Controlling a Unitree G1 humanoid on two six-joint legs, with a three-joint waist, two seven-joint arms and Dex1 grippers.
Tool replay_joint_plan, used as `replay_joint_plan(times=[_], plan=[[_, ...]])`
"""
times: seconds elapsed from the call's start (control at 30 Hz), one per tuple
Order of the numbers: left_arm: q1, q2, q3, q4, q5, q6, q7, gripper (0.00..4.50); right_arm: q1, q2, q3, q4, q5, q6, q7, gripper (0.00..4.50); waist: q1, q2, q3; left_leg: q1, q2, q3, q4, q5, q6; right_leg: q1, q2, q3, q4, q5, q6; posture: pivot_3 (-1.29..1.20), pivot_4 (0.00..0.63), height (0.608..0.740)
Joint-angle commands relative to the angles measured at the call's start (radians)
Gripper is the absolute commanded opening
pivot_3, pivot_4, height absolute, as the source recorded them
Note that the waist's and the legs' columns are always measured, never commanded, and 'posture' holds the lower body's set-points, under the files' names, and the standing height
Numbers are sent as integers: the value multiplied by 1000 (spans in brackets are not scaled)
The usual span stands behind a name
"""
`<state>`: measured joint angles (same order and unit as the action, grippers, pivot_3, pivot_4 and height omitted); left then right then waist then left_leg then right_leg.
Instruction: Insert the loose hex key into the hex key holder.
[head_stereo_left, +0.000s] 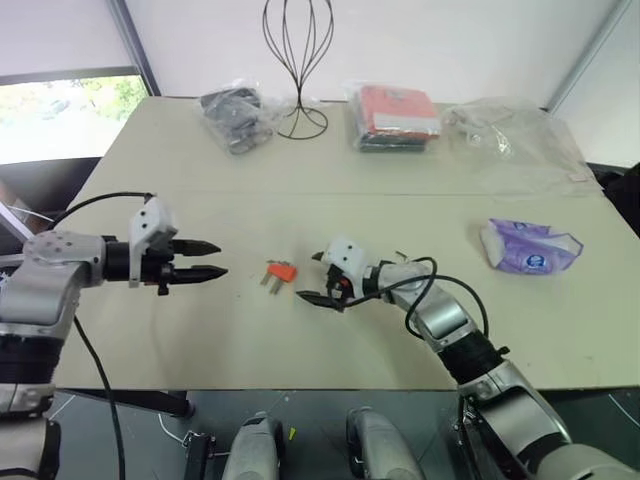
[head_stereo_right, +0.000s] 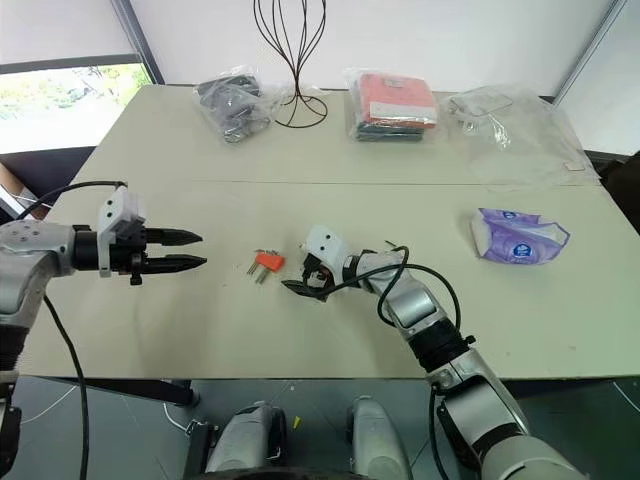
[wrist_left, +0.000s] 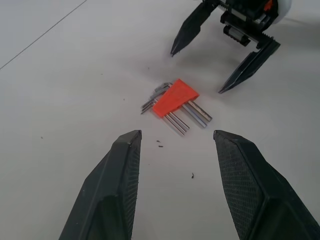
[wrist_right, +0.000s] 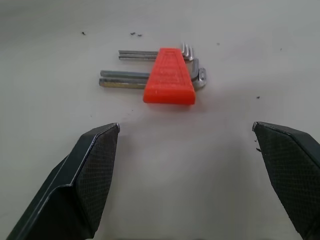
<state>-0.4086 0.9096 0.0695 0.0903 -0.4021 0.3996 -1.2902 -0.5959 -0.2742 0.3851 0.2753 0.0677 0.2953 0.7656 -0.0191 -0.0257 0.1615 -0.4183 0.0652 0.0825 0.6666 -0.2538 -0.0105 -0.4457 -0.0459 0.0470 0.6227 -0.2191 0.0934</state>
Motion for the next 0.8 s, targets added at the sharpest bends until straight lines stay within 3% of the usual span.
replay_joint_plan(times=[0.03,0.37,0.47,0.63,0.8], plan=[[7,13,39,-49,-17,12,20,2381,-47,53,-12,65,-21,-50,-21,4426,-3,0,0,1,0,0,0,0,0,0,0,0,1,0,0,0,150,739],[14,0,30,-53,-10,-3,50,2381,-47,119,-25,98,-26,-36,-24,4426,-1,0,0,4,0,0,-1,0,0,0,0,0,7,-1,-2,0,150,739],[10,-5,24,-48,-6,-10,56,2381,-39,121,-15,111,-39,-48,-25,3557,-1,0,0,5,0,0,-1,0,0,0,0,0,7,-1,-2,0,150,739],[4,-12,12,-39,9,-29,60,2381,-35,124,-7,123,-60,-55,-30,1073,-1,0,0,5,1,0,-1,0,0,0,1,0,8,-1,-2,0,150,739],[-14,-30,8,-21,4,-26,65,2381,-50,61,31,80,-169,-179,-59,985,1,1,0,6,1,0,-1,0,0,1,1,0,8,-1,-2,0,150,739]])
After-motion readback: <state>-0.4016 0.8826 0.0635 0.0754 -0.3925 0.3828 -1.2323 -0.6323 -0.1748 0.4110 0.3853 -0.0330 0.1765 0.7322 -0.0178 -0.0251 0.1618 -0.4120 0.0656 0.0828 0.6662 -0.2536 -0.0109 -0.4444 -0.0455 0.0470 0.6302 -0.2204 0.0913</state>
